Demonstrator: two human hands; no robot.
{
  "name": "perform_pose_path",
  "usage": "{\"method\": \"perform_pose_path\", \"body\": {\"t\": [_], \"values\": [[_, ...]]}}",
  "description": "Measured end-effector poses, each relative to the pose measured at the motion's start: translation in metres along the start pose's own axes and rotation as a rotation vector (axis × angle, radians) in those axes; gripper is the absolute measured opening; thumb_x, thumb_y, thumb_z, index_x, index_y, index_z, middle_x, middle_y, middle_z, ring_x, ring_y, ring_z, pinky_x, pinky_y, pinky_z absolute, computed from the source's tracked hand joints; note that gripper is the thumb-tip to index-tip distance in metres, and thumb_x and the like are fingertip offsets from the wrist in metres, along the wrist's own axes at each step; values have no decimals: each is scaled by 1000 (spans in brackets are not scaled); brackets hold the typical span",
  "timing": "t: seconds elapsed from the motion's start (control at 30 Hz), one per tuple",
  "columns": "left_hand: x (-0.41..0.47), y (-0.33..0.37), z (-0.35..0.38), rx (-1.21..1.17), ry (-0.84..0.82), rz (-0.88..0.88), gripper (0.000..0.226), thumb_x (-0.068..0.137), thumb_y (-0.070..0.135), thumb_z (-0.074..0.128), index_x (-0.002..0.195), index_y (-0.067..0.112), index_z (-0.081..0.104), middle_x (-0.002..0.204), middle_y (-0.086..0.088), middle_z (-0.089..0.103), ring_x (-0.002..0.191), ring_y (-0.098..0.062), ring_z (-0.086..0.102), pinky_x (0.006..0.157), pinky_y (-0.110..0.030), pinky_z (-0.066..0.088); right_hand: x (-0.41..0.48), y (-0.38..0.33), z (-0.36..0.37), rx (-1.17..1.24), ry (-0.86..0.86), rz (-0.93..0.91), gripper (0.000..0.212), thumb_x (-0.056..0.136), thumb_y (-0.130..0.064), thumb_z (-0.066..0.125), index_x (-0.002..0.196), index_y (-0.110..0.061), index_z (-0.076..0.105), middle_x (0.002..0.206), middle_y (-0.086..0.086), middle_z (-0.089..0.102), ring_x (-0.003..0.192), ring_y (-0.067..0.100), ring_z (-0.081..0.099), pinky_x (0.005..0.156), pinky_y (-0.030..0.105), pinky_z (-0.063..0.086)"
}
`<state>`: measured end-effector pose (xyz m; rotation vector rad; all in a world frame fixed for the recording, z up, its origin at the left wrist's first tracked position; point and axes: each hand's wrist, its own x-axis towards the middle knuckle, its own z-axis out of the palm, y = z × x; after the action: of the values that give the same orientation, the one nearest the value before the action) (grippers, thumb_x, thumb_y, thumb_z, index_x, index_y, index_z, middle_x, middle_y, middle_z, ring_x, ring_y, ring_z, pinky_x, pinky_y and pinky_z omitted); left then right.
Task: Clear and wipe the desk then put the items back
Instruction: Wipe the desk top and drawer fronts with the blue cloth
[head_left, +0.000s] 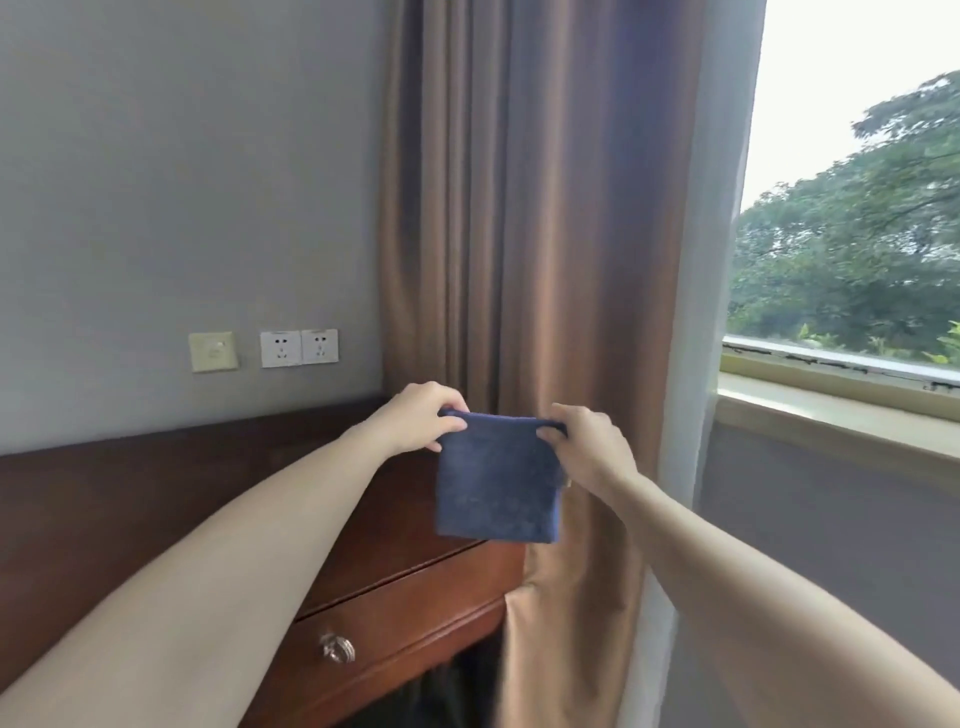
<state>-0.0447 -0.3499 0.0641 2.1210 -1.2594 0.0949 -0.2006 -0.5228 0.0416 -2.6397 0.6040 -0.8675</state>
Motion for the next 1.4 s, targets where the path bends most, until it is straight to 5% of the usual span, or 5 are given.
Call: {"method": "perform_pose_path", "body": {"t": [0.4,0.73,0.87,1.0,1.4], "values": [[19,-95,-34,18,143,-116,5,87,20,69,90,22,72,72,7,67,67,-17,67,73,-33,58,83,-40,94,179,-59,-72,12,95,-27,56,97,-32,67,93,-6,64,87,19,55,74,28,40],[-37,-109,52,85,-332,-179,40,84,60,61,107,28,71,107,9,65,100,-5,60,96,-27,46,15,10,124,-80,-503,-70,27,77,-14,49,75,-34,67,97,-2,71,90,18,65,80,26,53],[-45,-106,63,87,-290,-337,68,93,64,40,146,22,41,154,-5,31,143,-23,26,118,-41,21,14,1,132,2,-429,-93,41,85,-6,43,113,-22,68,122,1,63,113,19,58,95,25,45],[-39,-112,75,296,-491,-369,88,95,66,33,156,11,0,163,-8,-9,149,-22,-10,122,-42,-2,25,-9,165,115,-392,-121,44,96,-8,40,138,-16,50,139,4,54,129,20,48,106,25,35],[-12,-125,95,361,-566,-371,108,83,81,30,152,12,-17,160,-3,-23,147,-19,-21,119,-50,-10,53,10,215,-151,-542,-251,52,106,-30,24,155,-14,16,162,2,12,149,15,10,118,29,6]]}}
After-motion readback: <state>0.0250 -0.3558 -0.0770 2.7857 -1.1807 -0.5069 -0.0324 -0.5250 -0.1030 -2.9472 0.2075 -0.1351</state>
